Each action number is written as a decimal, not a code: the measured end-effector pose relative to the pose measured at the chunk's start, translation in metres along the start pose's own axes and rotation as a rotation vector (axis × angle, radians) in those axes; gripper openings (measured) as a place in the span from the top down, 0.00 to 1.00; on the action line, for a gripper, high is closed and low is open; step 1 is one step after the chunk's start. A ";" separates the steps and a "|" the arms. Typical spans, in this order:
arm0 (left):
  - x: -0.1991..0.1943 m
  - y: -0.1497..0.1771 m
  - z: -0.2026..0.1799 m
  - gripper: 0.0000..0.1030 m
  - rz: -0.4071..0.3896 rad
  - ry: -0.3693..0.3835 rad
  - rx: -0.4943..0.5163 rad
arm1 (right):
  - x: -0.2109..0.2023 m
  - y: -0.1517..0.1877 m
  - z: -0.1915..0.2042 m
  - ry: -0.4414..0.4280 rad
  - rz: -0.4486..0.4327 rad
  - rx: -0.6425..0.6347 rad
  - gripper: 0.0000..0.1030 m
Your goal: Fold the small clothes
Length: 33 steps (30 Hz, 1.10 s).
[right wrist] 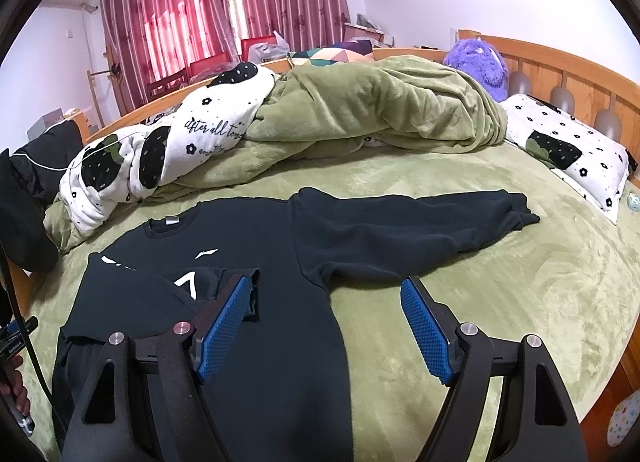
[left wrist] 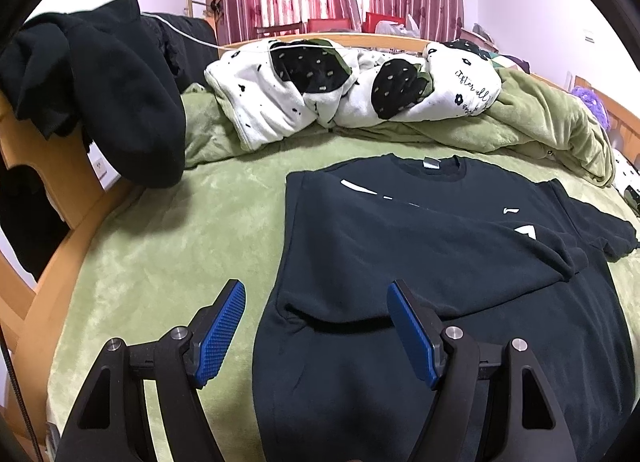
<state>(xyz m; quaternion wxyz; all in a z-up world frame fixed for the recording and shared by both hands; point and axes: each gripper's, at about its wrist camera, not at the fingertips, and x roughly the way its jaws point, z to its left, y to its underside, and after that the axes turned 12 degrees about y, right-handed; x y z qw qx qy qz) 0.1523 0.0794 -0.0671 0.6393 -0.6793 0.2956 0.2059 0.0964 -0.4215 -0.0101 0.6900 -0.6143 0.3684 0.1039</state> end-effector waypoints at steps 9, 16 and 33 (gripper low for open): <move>0.007 0.003 0.006 0.30 -0.021 -0.020 -0.022 | 0.011 0.000 0.012 0.004 -0.004 -0.032 0.25; 0.014 0.011 0.011 0.30 -0.030 -0.049 -0.026 | 0.022 0.002 0.017 0.008 0.007 -0.018 0.25; 0.022 0.005 -0.006 0.30 -0.040 -0.047 -0.005 | 0.061 -0.011 0.001 0.033 0.017 -0.025 0.46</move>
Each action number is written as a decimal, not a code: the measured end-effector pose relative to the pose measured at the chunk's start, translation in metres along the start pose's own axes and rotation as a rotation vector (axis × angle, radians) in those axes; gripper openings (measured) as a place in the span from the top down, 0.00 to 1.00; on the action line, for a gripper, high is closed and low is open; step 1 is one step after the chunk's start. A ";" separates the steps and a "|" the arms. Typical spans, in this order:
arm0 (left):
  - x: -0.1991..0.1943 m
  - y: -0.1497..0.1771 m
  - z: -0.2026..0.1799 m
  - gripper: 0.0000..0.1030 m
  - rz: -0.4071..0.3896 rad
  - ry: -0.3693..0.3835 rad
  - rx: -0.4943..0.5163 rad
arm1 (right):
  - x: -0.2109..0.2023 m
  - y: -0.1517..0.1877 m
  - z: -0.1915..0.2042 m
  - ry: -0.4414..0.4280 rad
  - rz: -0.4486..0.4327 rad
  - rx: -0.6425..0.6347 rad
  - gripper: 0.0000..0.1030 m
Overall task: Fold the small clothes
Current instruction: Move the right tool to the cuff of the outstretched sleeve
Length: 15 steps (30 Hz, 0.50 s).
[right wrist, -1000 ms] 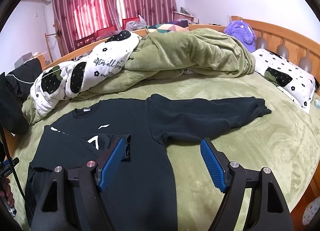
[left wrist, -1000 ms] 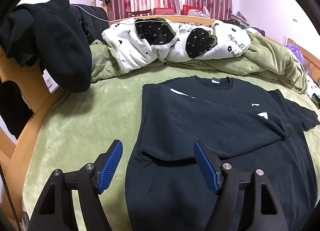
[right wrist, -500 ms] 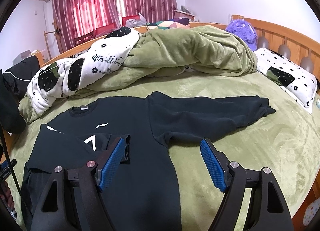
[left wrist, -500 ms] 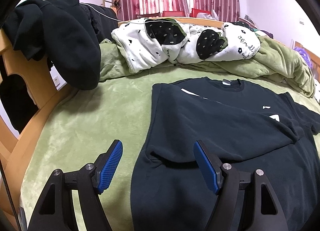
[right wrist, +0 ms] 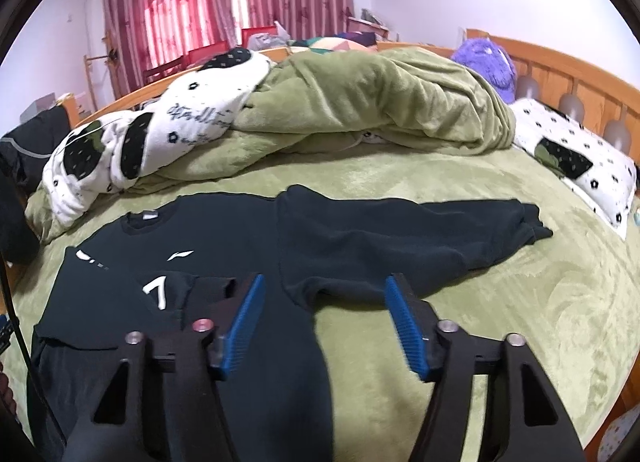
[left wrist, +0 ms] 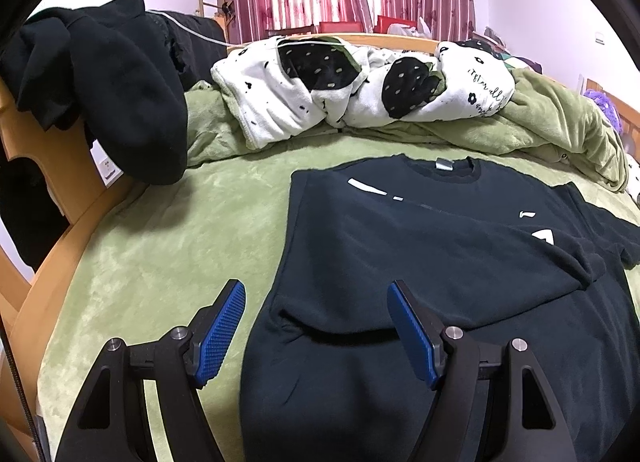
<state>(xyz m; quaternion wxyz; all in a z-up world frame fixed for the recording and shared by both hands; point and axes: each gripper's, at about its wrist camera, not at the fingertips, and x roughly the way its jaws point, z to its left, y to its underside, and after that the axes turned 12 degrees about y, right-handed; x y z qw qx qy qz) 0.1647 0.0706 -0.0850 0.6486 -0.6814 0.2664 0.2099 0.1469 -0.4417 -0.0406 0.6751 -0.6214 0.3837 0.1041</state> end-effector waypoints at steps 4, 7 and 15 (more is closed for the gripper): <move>0.007 -0.007 -0.009 0.30 -0.006 -0.007 0.009 | 0.020 0.000 -0.022 0.009 0.020 0.023 0.50; 0.015 -0.013 -0.015 0.30 -0.004 -0.019 -0.001 | 0.039 0.002 -0.037 0.012 0.039 0.034 0.50; 0.038 -0.018 -0.036 0.30 -0.001 -0.035 -0.006 | 0.098 0.017 -0.059 -0.026 0.131 0.046 0.50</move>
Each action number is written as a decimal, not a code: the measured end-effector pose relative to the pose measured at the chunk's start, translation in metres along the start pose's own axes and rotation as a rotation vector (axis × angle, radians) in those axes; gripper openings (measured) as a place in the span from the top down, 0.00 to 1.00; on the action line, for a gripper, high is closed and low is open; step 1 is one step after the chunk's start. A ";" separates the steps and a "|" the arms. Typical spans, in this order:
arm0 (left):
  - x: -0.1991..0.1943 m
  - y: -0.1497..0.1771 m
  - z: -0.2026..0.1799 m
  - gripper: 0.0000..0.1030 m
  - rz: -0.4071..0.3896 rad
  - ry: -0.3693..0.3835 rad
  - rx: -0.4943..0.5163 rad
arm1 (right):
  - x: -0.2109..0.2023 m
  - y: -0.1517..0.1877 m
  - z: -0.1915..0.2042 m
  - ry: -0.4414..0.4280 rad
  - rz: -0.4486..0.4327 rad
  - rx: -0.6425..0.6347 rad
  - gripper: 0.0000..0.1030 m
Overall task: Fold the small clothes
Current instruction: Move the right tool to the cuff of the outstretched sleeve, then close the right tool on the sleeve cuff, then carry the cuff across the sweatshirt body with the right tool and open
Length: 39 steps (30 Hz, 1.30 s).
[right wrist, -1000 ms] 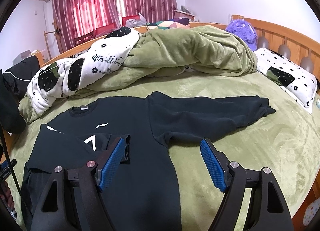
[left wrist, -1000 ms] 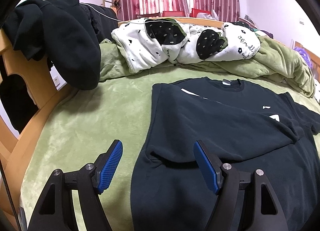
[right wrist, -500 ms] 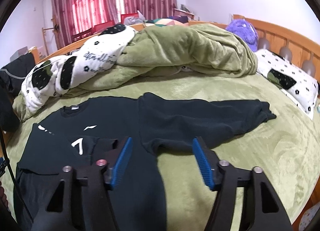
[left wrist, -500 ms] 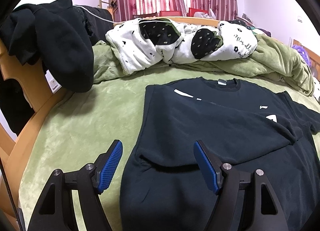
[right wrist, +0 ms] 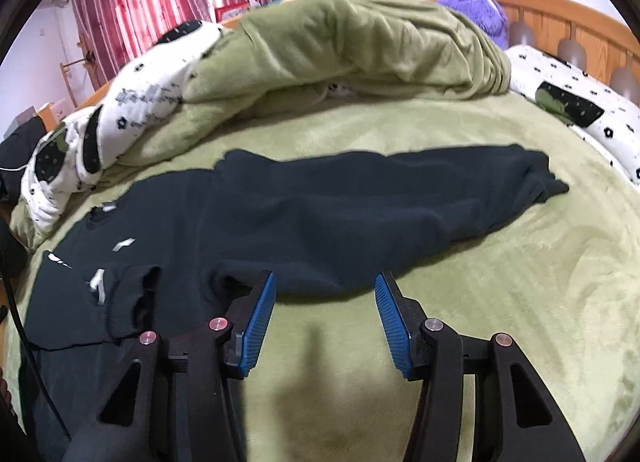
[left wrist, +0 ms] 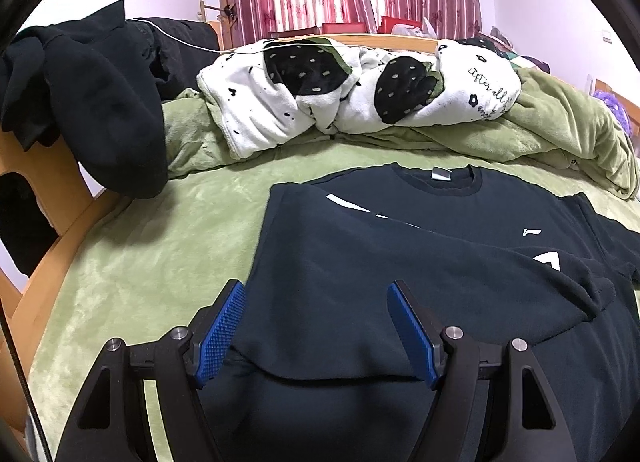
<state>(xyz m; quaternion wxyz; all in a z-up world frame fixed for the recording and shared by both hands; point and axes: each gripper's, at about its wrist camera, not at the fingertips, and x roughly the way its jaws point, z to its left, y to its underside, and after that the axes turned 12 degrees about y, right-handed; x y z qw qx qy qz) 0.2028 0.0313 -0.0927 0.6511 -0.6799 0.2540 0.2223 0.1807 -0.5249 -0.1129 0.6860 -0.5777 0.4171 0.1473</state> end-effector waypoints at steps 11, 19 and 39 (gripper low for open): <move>0.039 0.009 -0.030 0.30 0.042 -0.007 0.023 | 0.075 0.004 -0.010 -0.073 0.131 0.092 0.50; 0.050 0.013 -0.024 0.30 0.058 -0.013 0.016 | 0.095 -0.012 -0.015 -0.067 0.119 0.173 0.50; -0.019 -0.006 0.025 0.30 0.032 0.005 -0.032 | -0.046 -0.077 0.119 -0.085 -0.181 -0.041 0.93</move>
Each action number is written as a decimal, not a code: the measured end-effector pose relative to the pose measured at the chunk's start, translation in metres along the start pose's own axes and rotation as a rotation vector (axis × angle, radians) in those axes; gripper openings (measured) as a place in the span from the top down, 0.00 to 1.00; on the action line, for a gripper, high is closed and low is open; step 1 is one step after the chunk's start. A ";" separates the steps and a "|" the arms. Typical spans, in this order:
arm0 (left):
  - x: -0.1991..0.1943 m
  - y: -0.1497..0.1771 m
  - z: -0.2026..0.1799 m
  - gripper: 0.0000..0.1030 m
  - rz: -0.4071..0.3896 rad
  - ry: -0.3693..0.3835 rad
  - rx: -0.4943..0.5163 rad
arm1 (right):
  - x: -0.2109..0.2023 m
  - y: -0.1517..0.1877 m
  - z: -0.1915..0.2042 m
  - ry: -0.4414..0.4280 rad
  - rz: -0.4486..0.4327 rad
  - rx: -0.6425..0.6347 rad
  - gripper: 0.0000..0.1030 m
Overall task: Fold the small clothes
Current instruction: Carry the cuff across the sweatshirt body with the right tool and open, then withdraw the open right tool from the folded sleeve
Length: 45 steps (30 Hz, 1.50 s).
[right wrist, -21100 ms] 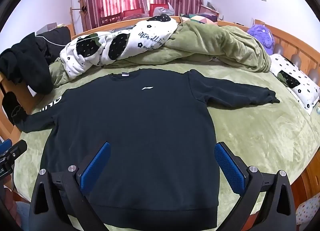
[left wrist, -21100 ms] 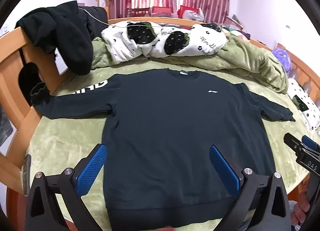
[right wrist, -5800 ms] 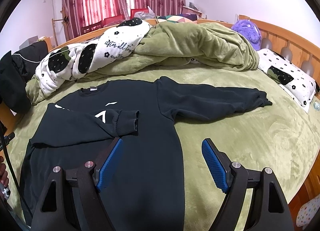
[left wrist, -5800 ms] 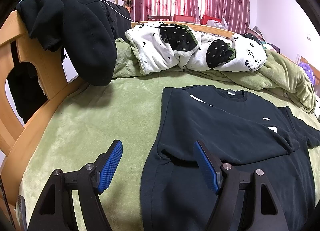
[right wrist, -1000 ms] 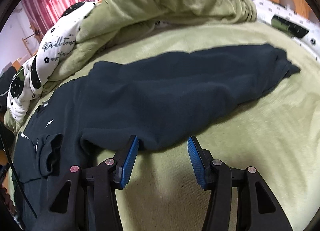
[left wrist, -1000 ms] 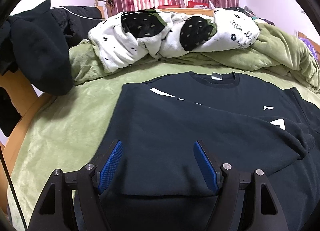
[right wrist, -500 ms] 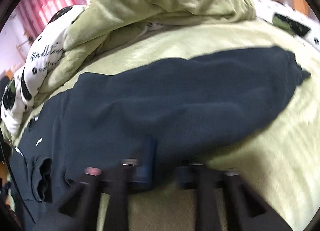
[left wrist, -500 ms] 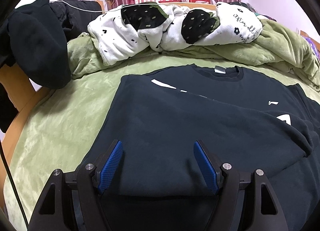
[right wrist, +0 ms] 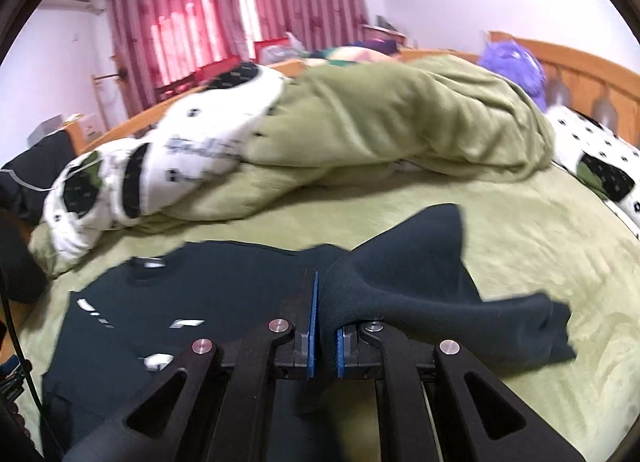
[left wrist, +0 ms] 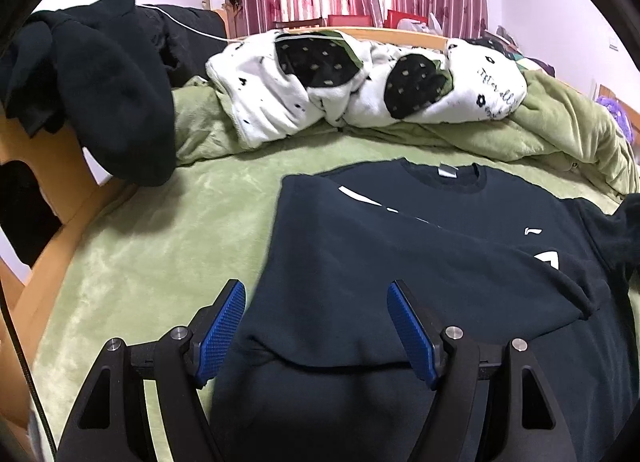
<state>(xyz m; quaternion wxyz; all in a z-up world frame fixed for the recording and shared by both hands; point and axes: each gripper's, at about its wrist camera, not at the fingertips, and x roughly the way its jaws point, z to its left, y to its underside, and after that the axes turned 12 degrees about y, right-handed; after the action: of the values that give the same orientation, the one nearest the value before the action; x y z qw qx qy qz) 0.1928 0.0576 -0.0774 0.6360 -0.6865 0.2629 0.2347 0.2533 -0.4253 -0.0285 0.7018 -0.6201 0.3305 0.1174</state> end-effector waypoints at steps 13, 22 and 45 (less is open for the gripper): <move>-0.017 0.009 0.057 0.30 -0.003 -0.008 -0.041 | -0.010 0.046 0.151 -0.110 0.073 -0.137 0.94; -0.006 0.018 0.073 0.30 0.023 0.026 -0.102 | 0.009 0.083 0.175 -0.103 0.156 -0.174 0.92; -0.035 0.014 0.039 0.30 -0.002 0.054 -0.051 | -0.055 0.095 0.109 -0.144 0.176 -0.109 0.60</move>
<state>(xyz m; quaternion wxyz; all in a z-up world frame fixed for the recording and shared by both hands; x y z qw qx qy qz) 0.1574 0.0979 -0.0681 0.6110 -0.7090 0.2733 0.2220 0.1917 -0.2891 -0.0689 0.6759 -0.6159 0.3255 0.2406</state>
